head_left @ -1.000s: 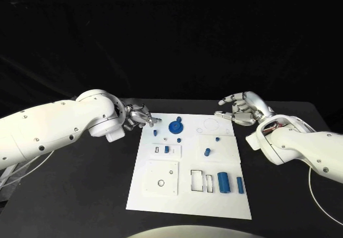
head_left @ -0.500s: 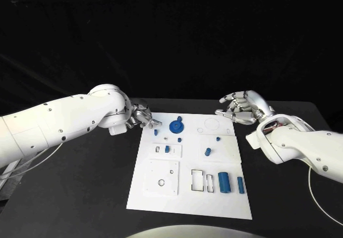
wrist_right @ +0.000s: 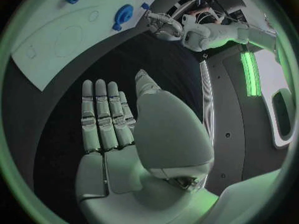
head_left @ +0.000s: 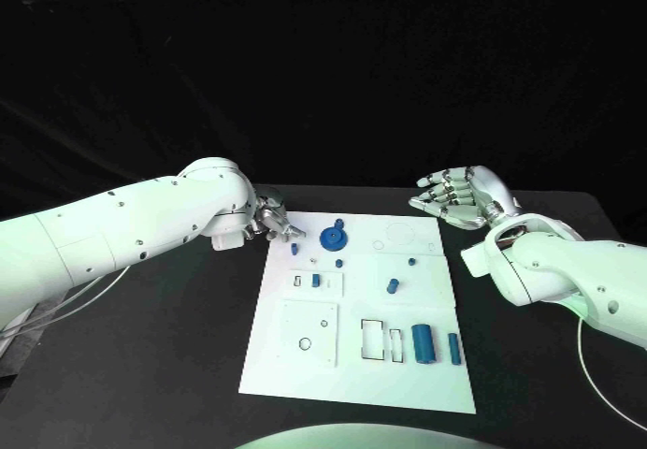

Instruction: Assemble the parts on the task board

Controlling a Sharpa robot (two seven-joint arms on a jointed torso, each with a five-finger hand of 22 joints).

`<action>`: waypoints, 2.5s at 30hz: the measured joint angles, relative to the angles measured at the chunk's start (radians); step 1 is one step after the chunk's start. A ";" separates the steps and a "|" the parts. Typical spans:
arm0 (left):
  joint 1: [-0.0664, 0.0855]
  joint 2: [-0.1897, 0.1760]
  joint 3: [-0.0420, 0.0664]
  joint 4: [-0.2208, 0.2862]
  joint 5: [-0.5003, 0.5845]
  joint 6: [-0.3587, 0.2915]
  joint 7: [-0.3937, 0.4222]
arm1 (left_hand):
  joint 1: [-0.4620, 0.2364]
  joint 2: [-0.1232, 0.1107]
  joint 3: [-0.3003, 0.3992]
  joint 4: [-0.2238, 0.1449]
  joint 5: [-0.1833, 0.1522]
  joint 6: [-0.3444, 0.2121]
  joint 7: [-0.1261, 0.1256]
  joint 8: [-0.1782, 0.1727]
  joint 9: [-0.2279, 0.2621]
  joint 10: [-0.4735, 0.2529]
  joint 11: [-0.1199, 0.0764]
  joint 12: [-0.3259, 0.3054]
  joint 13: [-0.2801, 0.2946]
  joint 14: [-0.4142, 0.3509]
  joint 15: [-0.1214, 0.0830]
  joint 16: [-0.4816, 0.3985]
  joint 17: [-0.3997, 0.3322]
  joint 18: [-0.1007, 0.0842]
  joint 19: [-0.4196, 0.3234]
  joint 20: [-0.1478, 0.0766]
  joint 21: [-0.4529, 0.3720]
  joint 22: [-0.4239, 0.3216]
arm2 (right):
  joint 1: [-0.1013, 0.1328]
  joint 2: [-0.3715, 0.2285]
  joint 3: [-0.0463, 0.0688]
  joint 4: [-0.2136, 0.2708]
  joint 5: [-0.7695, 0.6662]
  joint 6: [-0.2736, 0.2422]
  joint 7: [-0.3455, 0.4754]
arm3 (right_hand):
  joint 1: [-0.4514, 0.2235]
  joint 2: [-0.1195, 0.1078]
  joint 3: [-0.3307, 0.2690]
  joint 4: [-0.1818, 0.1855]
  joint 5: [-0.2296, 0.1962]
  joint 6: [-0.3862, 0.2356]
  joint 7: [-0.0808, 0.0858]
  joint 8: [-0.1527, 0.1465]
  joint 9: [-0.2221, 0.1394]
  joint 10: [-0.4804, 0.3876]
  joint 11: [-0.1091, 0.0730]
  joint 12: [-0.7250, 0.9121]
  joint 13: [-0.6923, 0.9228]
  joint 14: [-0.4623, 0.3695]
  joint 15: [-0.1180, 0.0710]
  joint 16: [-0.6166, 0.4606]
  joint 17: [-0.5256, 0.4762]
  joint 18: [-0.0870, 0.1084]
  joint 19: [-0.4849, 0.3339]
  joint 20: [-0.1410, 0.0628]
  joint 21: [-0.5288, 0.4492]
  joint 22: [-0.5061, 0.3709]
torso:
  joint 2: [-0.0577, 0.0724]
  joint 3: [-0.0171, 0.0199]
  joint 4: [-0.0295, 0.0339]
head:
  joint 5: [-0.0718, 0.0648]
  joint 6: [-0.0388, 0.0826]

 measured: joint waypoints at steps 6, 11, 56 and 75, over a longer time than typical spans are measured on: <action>0.000 0.018 -0.001 -0.017 -0.004 0.020 -0.002 | 0.005 0.005 -0.016 -0.001 0.000 -0.011 0.011 -0.020 -0.021 -0.021 0.006 -0.013 -0.019 0.001 0.008 -0.016 0.000 0.000 -0.011 0.011 -0.012 -0.012 | 0.000 0.001 0.000 -0.004 0.110 -0.027 0.076 | 0.005 -0.005 0.029 -0.004 0.000 0.013 0.006 -0.019 -0.012 0.008 0.008 -0.029 -0.063 -0.021 0.021 -0.065 -0.052 0.000 -0.001 0.008 -0.048 -0.066 | 0.000 0.0005 0.0000 | 0.000 -0.002; 0.000 0.034 -0.003 -0.039 -0.004 0.053 -0.005 | 0.015 0.015 -0.019 0.002 0.006 -0.011 0.011 -0.021 -0.031 -0.038 0.010 -0.022 -0.035 -0.001 0.013 -0.020 0.000 0.015 -0.020 0.013 -0.019 -0.028 | 0.000 0.002 0.000 -0.009 0.230 -0.045 0.148 | 0.009 -0.009 0.053 -0.008 0.000 0.026 0.011 -0.034 -0.022 0.018 0.014 -0.060 -0.103 -0.036 0.028 -0.104 -0.095 0.000 -0.031 0.028 -0.075 -0.130 | 0.000 0.0010 -0.0005 | 0.000 -0.002; 0.000 0.058 -0.011 -0.068 0.032 0.079 -0.012 | 0.264 0.074 0.116 -0.026 0.011 0.011 -0.017 0.082 0.008 -0.043 -0.010 0.006 -0.034 -0.001 0.005 -0.019 0.000 0.015 -0.021 0.007 -0.019 -0.007 | 0.001 0.008 0.000 -0.015 0.424 -0.049 0.235 | 0.000 -0.018 0.072 -0.019 0.000 0.030 0.009 -0.061 -0.040 0.020 0.020 -0.101 -0.108 -0.030 0.034 -0.127 -0.139 0.000 -0.075 0.043 -0.075 -0.208 | -0.001 0.0019 -0.0011 | 0.003 -0.010; 0.000 0.018 -0.011 -0.030 0.113 0.001 -0.008 | 0.285 0.024 0.307 -0.046 0.012 -0.012 -0.020 0.184 0.010 0.013 -0.026 0.044 0.000 0.002 -0.005 -0.004 0.000 0.015 0.007 -0.009 0.009 0.045 | 0.000 0.010 0.000 -0.020 0.425 -0.043 0.234 | -0.004 -0.022 0.072 -0.019 0.000 0.030 0.008 -0.066 -0.043 0.020 0.020 -0.108 -0.108 -0.027 0.038 -0.127 -0.143 0.000 -0.071 0.039 -0.075 -0.214 | -0.002 0.0025 -0.0012 | 0.007 -0.011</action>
